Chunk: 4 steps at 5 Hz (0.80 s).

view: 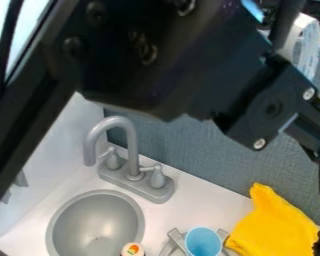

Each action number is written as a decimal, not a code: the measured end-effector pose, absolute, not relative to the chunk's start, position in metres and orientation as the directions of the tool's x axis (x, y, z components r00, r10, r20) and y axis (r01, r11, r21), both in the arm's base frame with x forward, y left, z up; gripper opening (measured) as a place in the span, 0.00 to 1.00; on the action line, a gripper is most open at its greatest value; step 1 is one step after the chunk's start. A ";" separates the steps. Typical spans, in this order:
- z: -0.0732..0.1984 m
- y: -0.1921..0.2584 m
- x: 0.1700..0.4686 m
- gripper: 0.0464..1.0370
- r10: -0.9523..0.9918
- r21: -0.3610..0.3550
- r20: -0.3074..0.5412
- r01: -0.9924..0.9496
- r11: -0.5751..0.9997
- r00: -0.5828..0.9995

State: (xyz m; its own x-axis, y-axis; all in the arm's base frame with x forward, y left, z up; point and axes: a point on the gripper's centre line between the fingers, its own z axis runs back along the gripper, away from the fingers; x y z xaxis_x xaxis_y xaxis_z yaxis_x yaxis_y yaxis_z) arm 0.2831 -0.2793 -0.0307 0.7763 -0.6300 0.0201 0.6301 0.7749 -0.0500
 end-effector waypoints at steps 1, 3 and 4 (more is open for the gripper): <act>-0.041 -0.279 0.284 0.96 -0.630 -0.033 0.019 0.630 0.776 0.776; -0.063 -0.296 0.272 0.96 -0.672 -0.120 -0.029 0.665 0.737 0.740; -0.066 -0.299 0.273 0.96 -0.675 -0.129 -0.023 0.668 0.733 0.737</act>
